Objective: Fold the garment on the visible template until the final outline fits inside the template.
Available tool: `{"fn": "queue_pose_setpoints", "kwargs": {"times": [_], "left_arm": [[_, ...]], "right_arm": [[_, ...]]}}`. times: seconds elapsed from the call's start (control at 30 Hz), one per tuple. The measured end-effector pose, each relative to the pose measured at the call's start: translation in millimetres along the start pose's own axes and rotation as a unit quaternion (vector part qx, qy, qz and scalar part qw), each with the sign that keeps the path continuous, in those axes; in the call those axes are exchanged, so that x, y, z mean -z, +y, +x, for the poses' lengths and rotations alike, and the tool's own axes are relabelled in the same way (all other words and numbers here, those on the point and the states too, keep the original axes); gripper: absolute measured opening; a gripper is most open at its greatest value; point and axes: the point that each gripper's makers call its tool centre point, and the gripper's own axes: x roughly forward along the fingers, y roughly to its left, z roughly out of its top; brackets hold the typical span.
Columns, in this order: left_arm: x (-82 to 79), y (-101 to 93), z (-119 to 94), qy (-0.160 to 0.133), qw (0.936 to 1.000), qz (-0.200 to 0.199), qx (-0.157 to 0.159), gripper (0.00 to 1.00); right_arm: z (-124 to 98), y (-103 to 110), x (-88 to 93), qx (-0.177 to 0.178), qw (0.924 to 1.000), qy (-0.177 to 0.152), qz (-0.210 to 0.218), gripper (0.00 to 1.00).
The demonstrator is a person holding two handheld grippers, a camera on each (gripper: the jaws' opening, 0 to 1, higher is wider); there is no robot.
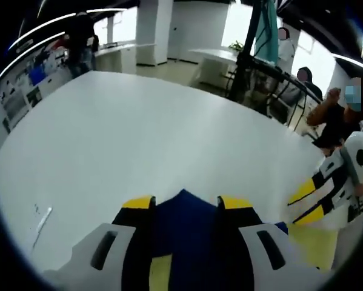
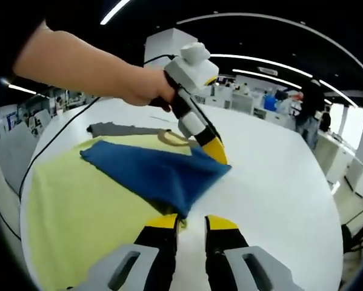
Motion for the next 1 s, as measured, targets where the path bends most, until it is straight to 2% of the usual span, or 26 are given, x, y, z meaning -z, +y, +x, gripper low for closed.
{"fn": "queue_pose_setpoints", "kwargs": {"times": [0.13, 0.27, 0.57, 1.0], "left_arm": [[0.3, -0.1, -13.4, -0.007, 0.9999, -0.002, -0.007, 0.49], [-0.4, 1.7, -25.1, -0.017, 0.9997, -0.007, -0.013, 0.53], [-1.4, 4.1, -53.7, -0.035, 0.9987, -0.019, -0.032, 0.61], [1.7, 6.4, -91.8, -0.061, 0.9963, -0.03, -0.053, 0.65]], "right_arm": [[-3.5, 1.0, -3.9, 0.0, 0.9999, -0.006, 0.015, 0.26], [-5.3, 2.3, -6.8, -0.002, 0.9997, -0.01, 0.022, 0.35], [-11.5, 2.0, -13.2, -0.009, 0.997, -0.025, 0.073, 0.53], [-21.4, 5.2, -22.9, -0.022, 0.9935, -0.035, 0.106, 0.57]]}}
